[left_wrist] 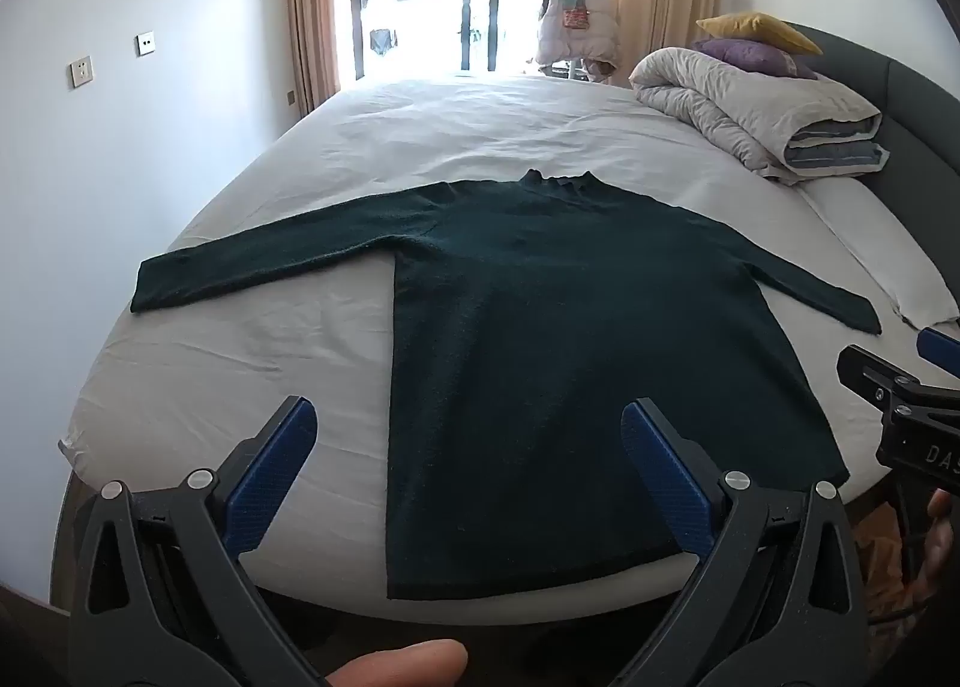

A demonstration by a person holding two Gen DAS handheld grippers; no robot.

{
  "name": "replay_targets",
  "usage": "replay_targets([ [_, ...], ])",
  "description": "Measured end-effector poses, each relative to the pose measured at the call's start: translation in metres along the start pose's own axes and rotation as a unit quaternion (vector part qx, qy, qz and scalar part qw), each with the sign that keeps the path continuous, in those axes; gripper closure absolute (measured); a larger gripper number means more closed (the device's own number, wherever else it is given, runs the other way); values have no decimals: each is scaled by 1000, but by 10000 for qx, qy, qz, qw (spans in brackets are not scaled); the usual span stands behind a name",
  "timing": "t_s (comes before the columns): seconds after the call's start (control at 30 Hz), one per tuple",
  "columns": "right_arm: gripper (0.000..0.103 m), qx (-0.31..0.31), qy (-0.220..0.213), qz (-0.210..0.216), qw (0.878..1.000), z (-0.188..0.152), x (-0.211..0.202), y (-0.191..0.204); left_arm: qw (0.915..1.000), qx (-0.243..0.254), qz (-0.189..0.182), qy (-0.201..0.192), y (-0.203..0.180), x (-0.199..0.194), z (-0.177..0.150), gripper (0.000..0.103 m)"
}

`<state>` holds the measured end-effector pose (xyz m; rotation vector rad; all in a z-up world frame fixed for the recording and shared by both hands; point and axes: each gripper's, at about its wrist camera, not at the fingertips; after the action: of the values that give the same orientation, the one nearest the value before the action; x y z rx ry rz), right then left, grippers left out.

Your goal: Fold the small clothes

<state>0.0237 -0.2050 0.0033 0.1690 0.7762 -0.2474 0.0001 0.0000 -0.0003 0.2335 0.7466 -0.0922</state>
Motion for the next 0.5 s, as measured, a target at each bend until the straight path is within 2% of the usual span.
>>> replay_targets([
  [0.5,0,18,-3,15,10000,0,0,0,9998,-183,-15,46,4,3,-4,0],
])
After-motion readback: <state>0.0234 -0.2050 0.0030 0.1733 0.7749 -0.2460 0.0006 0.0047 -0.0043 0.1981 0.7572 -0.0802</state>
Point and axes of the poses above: each gripper's, at about its wrist camera, not at the fingertips, and x roughly the way its jaws point, y to its left, z to its top, and after that the axes turned 15 degrees about x, right-handed
